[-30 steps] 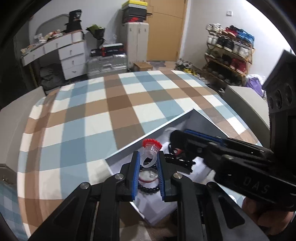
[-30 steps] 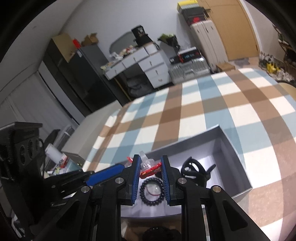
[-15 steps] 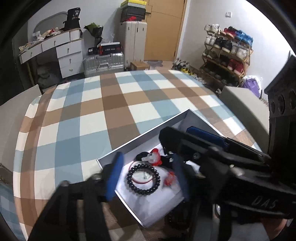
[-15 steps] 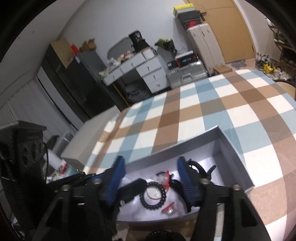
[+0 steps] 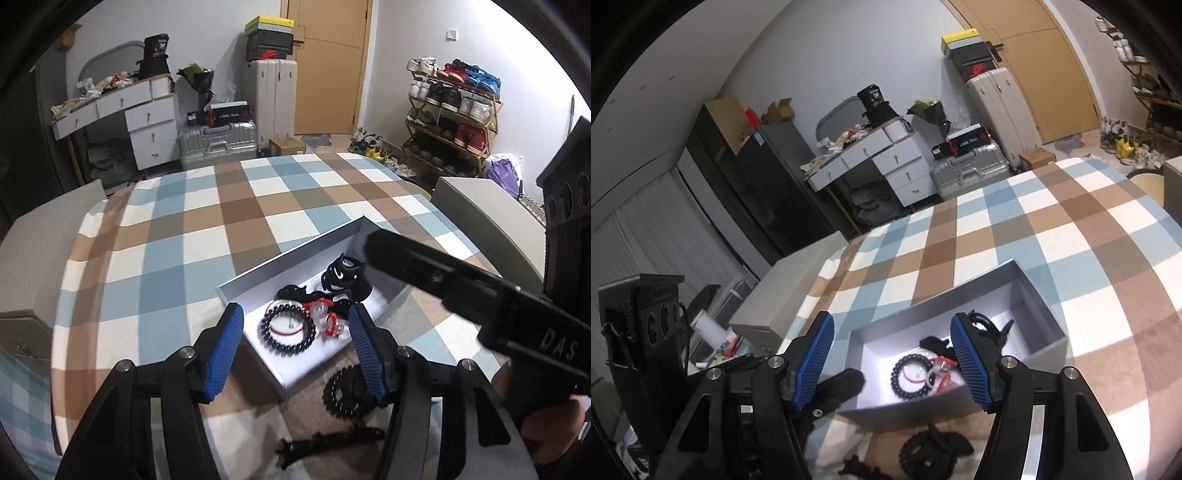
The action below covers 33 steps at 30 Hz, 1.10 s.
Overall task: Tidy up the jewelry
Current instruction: 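Withdraw both tools from the box toward the comb clip and badge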
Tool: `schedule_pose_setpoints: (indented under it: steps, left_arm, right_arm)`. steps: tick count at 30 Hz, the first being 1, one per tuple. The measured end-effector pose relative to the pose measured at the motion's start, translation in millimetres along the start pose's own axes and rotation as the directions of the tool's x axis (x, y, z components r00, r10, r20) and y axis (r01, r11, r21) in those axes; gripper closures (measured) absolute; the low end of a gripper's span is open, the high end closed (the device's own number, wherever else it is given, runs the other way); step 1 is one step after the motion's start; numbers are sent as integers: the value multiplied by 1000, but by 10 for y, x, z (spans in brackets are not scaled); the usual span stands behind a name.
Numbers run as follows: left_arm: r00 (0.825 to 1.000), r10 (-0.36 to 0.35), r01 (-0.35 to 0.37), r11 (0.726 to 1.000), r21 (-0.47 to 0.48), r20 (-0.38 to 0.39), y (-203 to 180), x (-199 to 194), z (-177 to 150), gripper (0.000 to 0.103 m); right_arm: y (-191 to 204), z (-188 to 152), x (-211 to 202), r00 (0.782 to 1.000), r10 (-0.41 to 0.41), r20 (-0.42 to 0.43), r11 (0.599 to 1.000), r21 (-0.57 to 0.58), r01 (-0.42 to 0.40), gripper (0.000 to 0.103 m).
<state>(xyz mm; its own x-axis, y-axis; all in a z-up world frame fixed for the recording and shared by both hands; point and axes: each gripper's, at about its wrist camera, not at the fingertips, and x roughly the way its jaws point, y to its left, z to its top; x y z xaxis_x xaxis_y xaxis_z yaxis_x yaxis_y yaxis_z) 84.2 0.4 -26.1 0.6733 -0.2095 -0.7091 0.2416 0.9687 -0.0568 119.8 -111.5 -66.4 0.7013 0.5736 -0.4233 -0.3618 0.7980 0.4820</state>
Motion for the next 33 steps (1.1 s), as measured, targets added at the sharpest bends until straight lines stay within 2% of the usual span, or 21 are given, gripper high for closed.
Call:
schedule_pose_setpoints:
  steps: [4,9,11,14,22,29,33]
  left_arm:
    - [999,31,-31,999,16,36,-47,-113,-93,49]
    - [998,19,-19,1000,-3,56,-49,-194,-204,45]
    - [998,-9,12,999,-51,62,8,-216,-266,34]
    - [997,-59,65,991,-117,58,83,-191,-380,33]
    - [996,-80,84,980,-181,30,63,-92,-701,33]
    - [995,-93,85,974,-212,-29,23,27,-920,32]
    - [996,-82,70,972,-223,-45,26,31,-980,22]
  right_arm:
    - [-76,-87,-144,1000,-13,-1,1000,20,13,37]
    - [-187,-256,-372,999,-23,27,1000,17,23,37]
    - [-241,-311,-429,999,-33,32,999,38,31,37]
    - [-291,-407,-484,1000,-6,21,999,45,5,37]
    - [-302,-765,-535,995,-77,-66,996,-52,74,37]
    - [-303,-956,-518,973,-183,-139,973,-167,159,39]
    - [-331,-981,-430,953,-260,-156,948,-226,222,39]
